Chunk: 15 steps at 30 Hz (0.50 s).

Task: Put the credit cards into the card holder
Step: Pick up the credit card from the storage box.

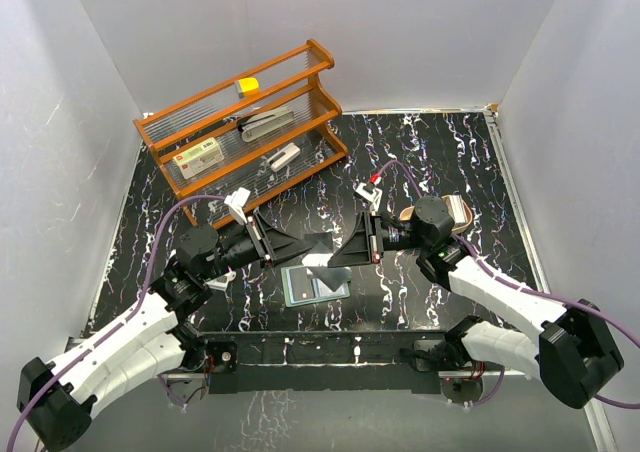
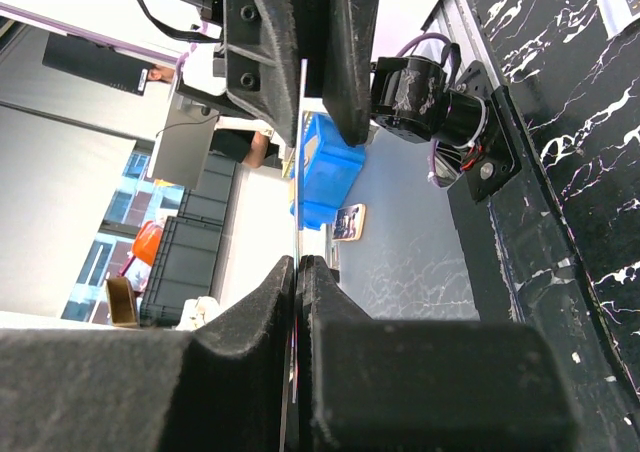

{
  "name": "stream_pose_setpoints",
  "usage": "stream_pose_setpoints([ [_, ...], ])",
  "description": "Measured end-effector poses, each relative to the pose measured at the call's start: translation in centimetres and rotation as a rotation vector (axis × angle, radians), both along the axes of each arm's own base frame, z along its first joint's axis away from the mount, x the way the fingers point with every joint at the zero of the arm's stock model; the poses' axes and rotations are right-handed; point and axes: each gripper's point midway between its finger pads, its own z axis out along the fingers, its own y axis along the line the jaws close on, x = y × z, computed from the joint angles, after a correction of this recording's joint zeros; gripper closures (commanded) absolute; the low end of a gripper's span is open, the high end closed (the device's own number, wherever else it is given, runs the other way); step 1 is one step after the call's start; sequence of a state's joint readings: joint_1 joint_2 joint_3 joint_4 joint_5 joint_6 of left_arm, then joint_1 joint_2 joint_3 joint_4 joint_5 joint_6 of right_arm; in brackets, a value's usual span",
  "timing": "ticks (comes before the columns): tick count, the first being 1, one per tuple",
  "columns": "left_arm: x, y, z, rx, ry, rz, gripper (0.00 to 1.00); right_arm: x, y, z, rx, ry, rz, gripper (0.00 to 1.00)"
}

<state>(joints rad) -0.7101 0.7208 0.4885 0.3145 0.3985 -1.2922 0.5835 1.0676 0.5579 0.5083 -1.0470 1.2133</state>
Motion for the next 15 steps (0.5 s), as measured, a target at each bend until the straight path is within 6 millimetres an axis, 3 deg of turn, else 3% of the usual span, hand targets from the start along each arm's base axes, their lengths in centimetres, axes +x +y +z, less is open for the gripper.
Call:
stream_pose_setpoints([
  [5,0.2,-0.2,-0.3,0.002,0.015,0.0,1.0,0.0,0.0,-0.2,-0.002,0.003,0.0,1.0],
  [15,0.0,0.1,-0.6,0.028,0.001,0.008,1.0,-0.2,-0.1,-1.2,-0.022,0.024,-0.001,0.96],
])
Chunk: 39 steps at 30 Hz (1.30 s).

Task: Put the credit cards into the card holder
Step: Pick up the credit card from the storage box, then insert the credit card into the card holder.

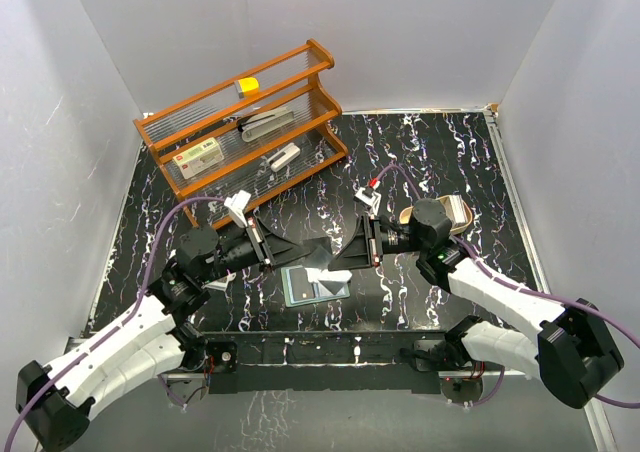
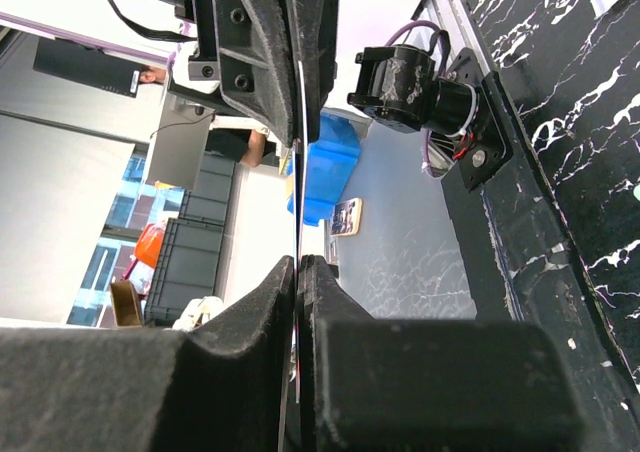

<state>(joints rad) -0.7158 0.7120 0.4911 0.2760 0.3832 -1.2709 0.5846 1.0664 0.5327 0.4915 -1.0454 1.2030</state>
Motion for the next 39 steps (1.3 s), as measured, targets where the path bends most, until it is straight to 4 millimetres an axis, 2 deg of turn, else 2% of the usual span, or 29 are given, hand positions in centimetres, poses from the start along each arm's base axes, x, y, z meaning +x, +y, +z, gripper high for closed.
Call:
stream_pose_setpoints([
  [7,0.7,1.0,0.3,0.093,-0.051,0.062,1.0,-0.5,-0.3,-0.7,-0.028,0.01,0.015,0.94],
  [10,1.2,1.4,0.3,0.128,-0.069,0.091,1.0,-0.8,-0.5,-0.9,-0.038,0.011,0.029,0.98],
  [16,2.1,3.0,-1.3,0.263,-0.048,0.169,1.0,-1.1,-0.7,-2.0,-0.072,0.016,0.04,1.0],
  [22,2.5,4.7,-2.2,0.399,-0.034,0.218,1.0,-1.1,-1.0,-4.1,-0.154,0.02,0.03,1.0],
  [27,2.1,5.5,-5.1,0.49,0.032,0.216,1.0,0.7,-1.0,-6.6,-0.27,0.018,-0.045,1.0],
  [34,0.6,5.6,-11.8,0.549,0.178,0.173,1.0,3.1,-1.8,-12.7,-0.5,0.052,-0.148,1.0],
  [39,-0.5,5.2,-16.1,0.576,0.282,0.116,1.0,4.3,-2.7,-16.1,-0.635,0.048,-0.197,1.0],
])
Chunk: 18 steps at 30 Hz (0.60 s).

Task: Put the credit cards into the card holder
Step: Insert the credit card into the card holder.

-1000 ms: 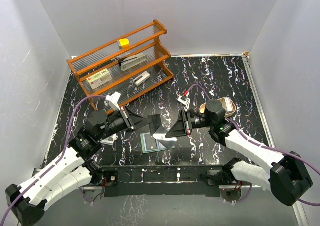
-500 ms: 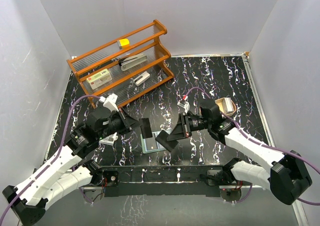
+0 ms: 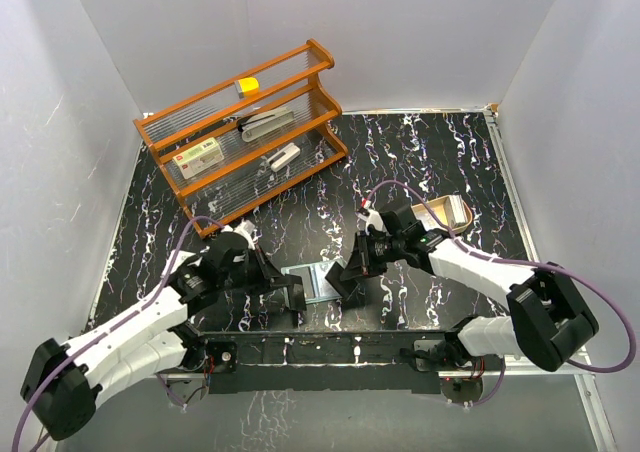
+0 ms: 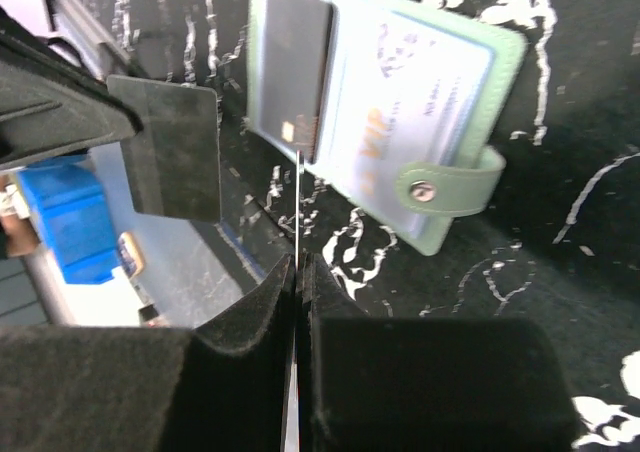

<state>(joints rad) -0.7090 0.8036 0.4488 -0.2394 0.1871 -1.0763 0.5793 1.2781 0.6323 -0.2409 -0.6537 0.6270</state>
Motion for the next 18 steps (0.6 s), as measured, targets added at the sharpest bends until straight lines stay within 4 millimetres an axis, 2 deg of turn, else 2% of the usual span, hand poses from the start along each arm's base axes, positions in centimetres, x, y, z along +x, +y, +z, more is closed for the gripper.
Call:
stream_pose_setpoints([
  [4,0.0,-1.0,-1.4,-0.016,0.046,-0.023,1.0,0.6,-0.6,-1.4,-0.061,-0.02,-0.016,1.0],
  [10,0.7,-2.1,-2.2,-0.032,0.051,-0.041,1.0,1.4,-1.4,-2.8,-0.126,-0.046,-0.036,1.0],
  [18,1.6,-2.8,-2.6,-0.042,0.035,-0.046,1.0,3.0,-1.7,-3.0,-0.183,-0.105,-0.046,1.0],
])
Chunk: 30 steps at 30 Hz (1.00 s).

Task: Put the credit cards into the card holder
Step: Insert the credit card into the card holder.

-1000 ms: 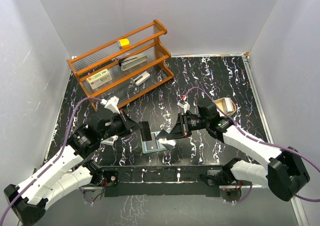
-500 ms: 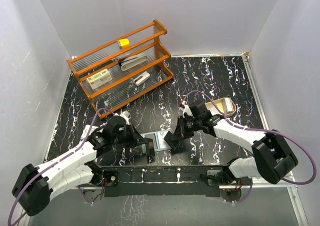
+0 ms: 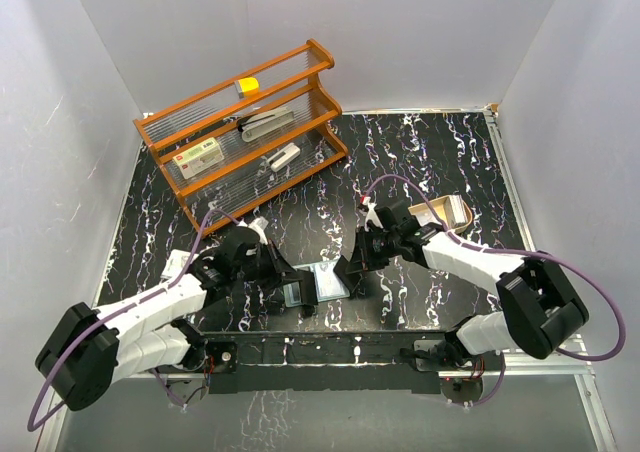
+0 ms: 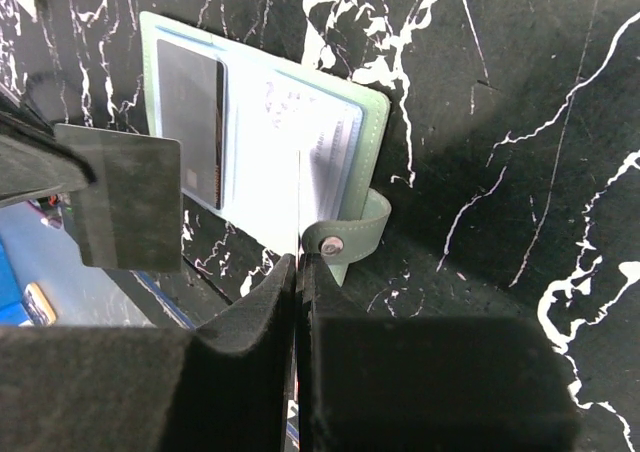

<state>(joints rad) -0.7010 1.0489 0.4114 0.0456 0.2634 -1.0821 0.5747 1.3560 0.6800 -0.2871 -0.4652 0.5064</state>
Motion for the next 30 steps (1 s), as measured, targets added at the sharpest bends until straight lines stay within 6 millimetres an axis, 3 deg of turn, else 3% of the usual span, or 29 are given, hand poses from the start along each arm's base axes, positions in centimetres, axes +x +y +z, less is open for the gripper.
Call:
stream_pose_setpoints([
  [7,1.1,-0.5,0.8,-0.078,-0.031,0.024,1.0,0.1,-0.2,-0.6,-0.019,0.001,0.001,1.0],
  [15,1.2,-0.3,-1.1,-0.09,0.036,0.043,1.0,0.0,-0.3,-0.6,-0.02,0.003,0.002,1.0],
  [30,1.2,-1.1,-2.5,-0.121,0.065,0.022,1.0,-0.2,-0.3,-0.8,-0.02,0.004,0.014,1.0],
])
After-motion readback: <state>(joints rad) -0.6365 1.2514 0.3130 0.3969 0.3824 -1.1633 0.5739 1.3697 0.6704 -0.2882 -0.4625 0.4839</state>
